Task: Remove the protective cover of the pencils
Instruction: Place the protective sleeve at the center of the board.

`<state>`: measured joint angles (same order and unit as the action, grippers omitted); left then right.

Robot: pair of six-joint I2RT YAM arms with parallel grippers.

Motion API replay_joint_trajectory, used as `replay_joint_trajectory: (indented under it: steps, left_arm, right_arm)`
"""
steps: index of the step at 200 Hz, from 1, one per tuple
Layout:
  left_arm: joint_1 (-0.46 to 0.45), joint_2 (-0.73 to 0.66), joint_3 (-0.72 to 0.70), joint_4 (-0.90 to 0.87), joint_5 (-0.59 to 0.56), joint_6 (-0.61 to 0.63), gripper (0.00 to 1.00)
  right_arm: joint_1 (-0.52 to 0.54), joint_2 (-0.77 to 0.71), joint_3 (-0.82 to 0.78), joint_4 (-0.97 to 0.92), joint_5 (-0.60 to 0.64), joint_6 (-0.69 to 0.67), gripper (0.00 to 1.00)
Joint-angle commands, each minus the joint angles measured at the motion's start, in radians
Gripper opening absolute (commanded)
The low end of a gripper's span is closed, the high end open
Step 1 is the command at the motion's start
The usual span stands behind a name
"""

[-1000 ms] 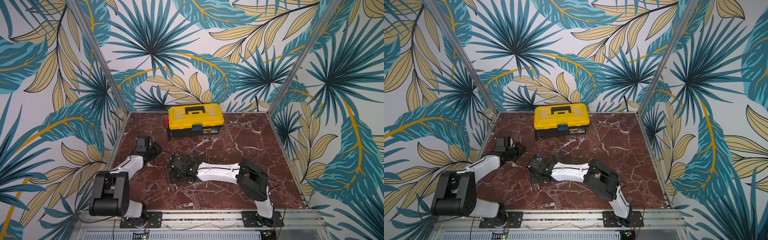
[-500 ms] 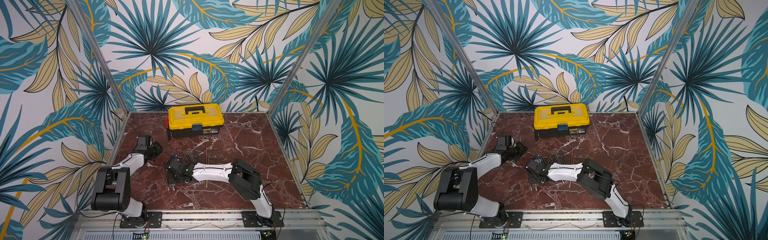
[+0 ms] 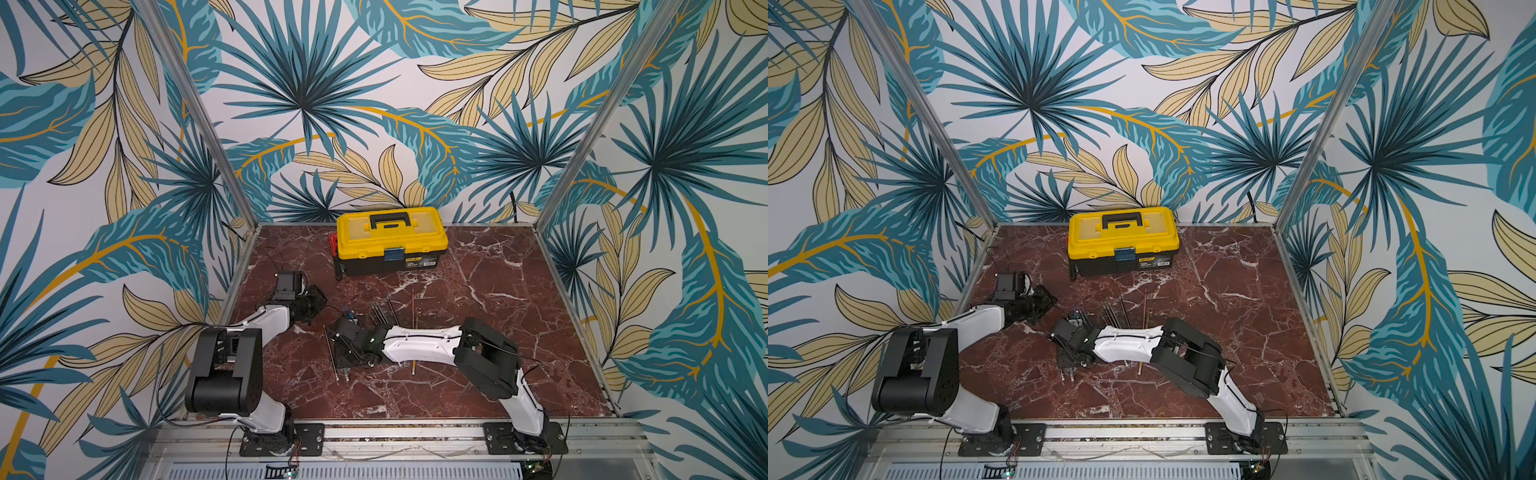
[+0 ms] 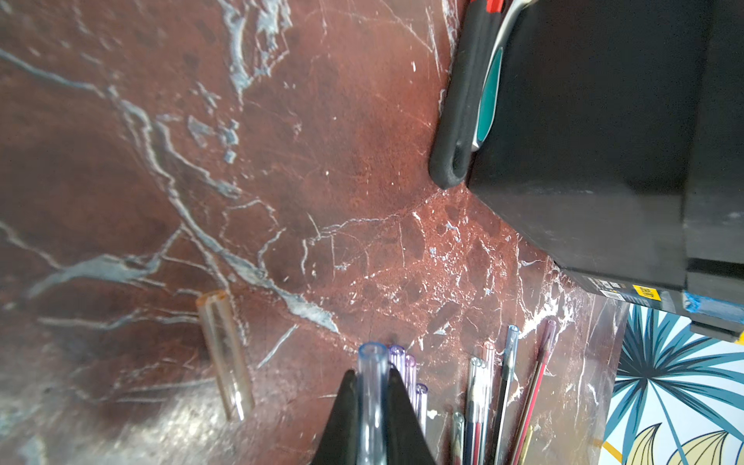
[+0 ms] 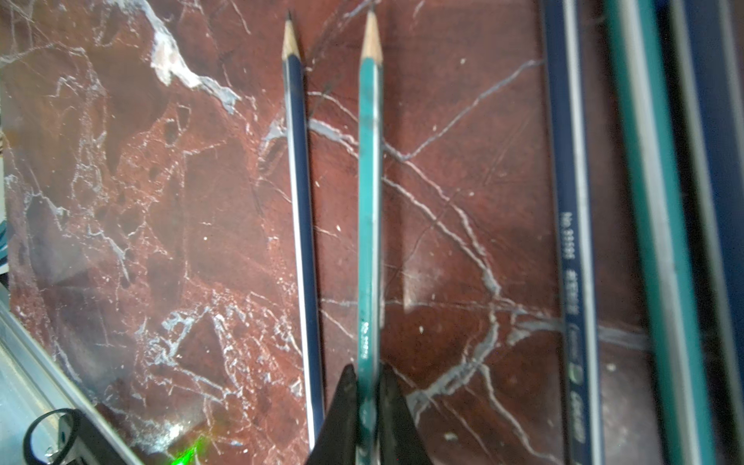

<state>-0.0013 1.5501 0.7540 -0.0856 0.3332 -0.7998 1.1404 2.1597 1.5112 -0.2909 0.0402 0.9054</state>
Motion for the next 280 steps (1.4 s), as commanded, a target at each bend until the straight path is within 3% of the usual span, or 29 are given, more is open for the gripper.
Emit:
replay_joint_trajectory:
  steps: [1, 46, 112, 167, 232, 280]
  left_arm:
    - [-0.001, 0.019, 0.054, -0.037, -0.019, 0.007, 0.03]
    - [-0.001, 0.060, 0.089, -0.095, -0.044, 0.016, 0.03]
    - [-0.003, 0.095, 0.123, -0.115, -0.047, 0.030, 0.03]
    - [-0.002, 0.129, 0.147, -0.137, -0.046, 0.042, 0.04]
    - [-0.004, 0.145, 0.168, -0.180, -0.084, 0.048, 0.16]
    - [-0.003, 0.159, 0.182, -0.183, -0.086, 0.050, 0.17]
  right_arm:
    - [-0.001, 0.032, 0.010, -0.026, 0.007, 0.007, 0.16]
    - [-0.003, 0.031, 0.014, -0.020, -0.001, 0.001, 0.20]
    - [-0.003, 0.074, 0.054, 0.011, -0.054, 0.003, 0.17]
    - [-0.006, 0.068, 0.052, 0.006, -0.026, 0.003, 0.16]
    - [-0.011, 0.030, 0.037, -0.002, -0.018, -0.013, 0.18]
    - [-0.011, -0.014, 0.032, 0.000, -0.031, -0.033, 0.22]
